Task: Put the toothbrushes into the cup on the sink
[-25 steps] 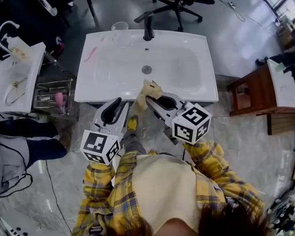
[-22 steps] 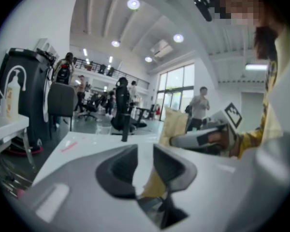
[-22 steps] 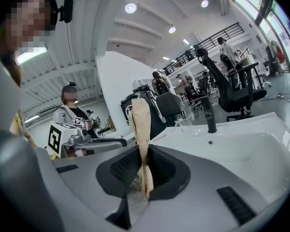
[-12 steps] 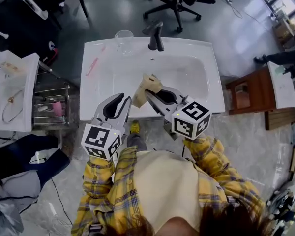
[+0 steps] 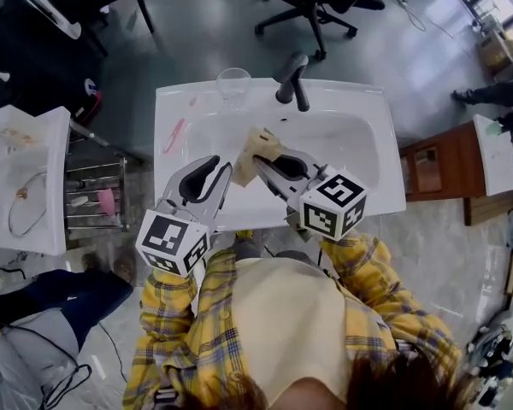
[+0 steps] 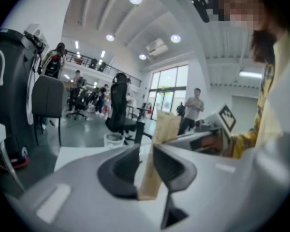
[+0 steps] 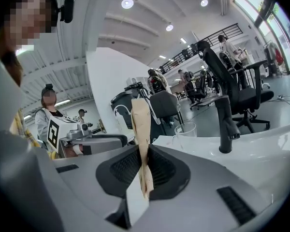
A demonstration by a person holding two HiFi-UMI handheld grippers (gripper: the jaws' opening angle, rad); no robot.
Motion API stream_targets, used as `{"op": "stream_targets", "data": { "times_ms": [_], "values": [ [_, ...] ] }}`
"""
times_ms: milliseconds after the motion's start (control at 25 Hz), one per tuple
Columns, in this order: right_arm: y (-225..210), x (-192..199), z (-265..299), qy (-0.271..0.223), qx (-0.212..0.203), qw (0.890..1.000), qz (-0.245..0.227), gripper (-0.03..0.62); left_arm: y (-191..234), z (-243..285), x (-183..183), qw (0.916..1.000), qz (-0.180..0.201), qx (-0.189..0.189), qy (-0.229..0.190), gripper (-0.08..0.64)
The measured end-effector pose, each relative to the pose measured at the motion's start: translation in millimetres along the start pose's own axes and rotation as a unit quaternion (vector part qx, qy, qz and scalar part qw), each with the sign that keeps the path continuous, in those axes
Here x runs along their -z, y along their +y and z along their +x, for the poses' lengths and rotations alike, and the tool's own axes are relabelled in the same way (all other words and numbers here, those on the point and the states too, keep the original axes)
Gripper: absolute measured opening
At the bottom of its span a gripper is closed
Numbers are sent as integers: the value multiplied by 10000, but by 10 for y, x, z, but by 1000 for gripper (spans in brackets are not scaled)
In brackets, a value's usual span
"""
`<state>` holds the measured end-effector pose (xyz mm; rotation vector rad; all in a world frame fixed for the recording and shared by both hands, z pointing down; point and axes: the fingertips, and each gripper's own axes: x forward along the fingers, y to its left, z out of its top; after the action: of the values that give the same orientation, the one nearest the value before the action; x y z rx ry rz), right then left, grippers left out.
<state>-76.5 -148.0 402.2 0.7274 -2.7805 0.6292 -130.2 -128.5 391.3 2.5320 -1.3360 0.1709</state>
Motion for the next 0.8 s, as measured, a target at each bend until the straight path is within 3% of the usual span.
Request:
{"op": "stream_targets", "data": {
  "times_ms": [360, 800],
  "values": [
    [-89, 11, 195, 153, -92, 9998, -19, 44, -7, 281, -253, 9974, 345, 625, -79, 91],
    [-236, -110, 193, 270, -479, 9985, -82, 44, -65, 551, -409, 9979, 301, 543, -162, 109]
  ]
}}
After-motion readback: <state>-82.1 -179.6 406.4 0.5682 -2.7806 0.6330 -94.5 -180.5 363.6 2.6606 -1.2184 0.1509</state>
